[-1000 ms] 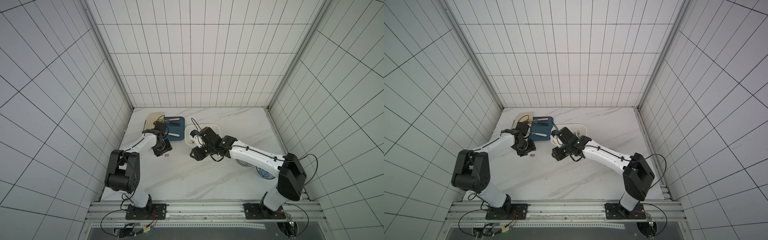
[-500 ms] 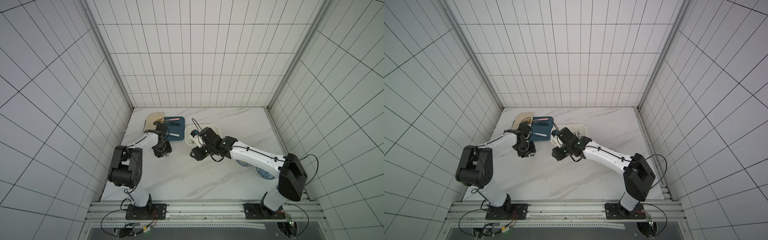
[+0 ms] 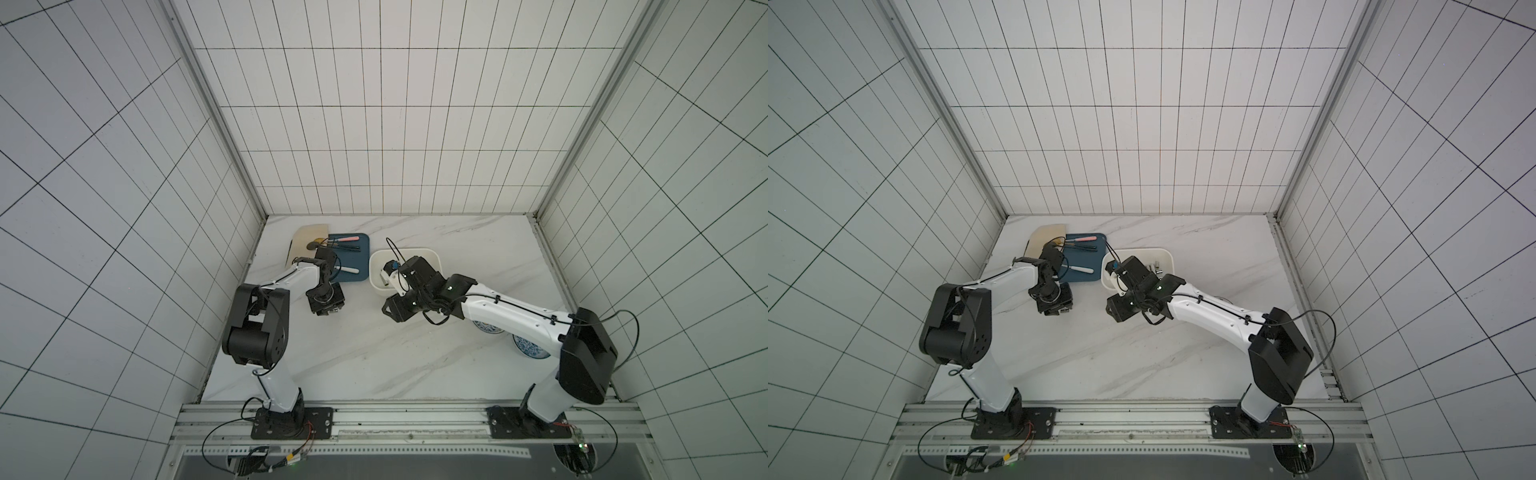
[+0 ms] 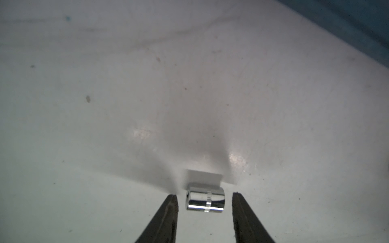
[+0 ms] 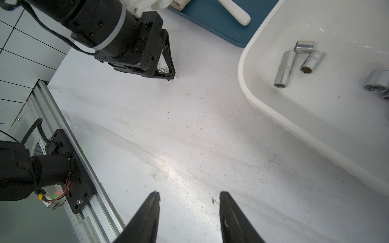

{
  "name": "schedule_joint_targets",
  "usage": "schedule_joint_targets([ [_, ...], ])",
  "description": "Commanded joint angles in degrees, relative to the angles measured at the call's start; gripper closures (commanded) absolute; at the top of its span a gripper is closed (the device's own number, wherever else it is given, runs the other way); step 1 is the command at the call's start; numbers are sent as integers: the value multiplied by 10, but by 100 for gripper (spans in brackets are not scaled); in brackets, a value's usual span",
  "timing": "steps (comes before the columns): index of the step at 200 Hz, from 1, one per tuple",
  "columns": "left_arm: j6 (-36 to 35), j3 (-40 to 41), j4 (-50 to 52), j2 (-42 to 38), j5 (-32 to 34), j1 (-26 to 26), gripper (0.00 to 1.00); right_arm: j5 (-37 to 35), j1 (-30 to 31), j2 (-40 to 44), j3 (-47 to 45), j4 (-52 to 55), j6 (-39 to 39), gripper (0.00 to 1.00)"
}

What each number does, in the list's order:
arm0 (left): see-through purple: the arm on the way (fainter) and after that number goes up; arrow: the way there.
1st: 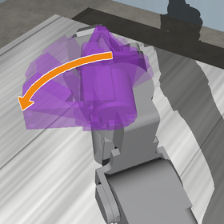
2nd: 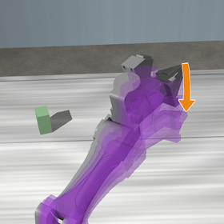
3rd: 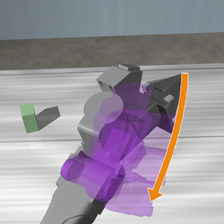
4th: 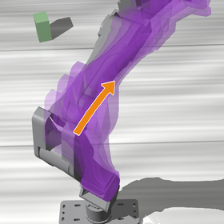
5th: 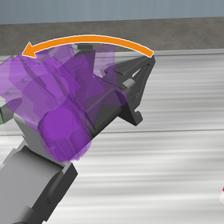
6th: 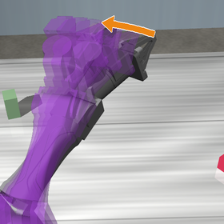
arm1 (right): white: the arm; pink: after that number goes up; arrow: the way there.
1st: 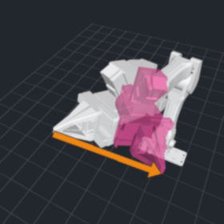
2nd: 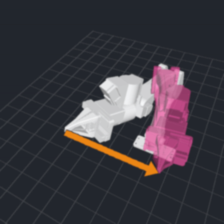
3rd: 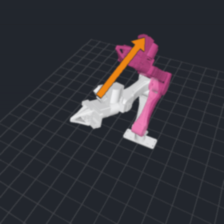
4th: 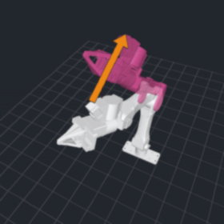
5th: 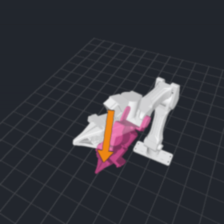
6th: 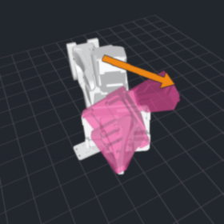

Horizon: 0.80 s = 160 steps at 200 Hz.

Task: Put the socket on the desktop into the storage box
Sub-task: Pick up the socket head from the center of the board.

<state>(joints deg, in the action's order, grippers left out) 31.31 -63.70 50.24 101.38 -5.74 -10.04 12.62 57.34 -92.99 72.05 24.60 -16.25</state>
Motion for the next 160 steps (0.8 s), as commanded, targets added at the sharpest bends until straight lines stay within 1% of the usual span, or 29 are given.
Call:
schedule_joint_targets([
  [1,-10,-19,3,14,10,-5,57,-7,-4,19,-18,-7,-4,51],
  [33,-12,-26,11,20,22,-12,59,-7,-4,25,-23,-10,-6,51],
  [101,-13,-29,20,32,45,-13,59,-9,-6,32,-30,-13,-8,51],
  [117,-13,-33,23,38,51,-13,64,-8,-6,33,-30,-13,-8,51],
  [131,-12,-35,23,43,49,-13,64,-10,-6,34,-30,-14,-9,51],
  [136,-13,-35,23,43,47,-13,67,-10,-7,34,-31,-15,-9,51],
  [147,-13,-34,23,43,48,-13,70,-10,-7,35,-32,-15,-9,51],
  [160,-13,-33,23,43,49,-13,71,-10,-7,36,-33,-15,-9,51],
])
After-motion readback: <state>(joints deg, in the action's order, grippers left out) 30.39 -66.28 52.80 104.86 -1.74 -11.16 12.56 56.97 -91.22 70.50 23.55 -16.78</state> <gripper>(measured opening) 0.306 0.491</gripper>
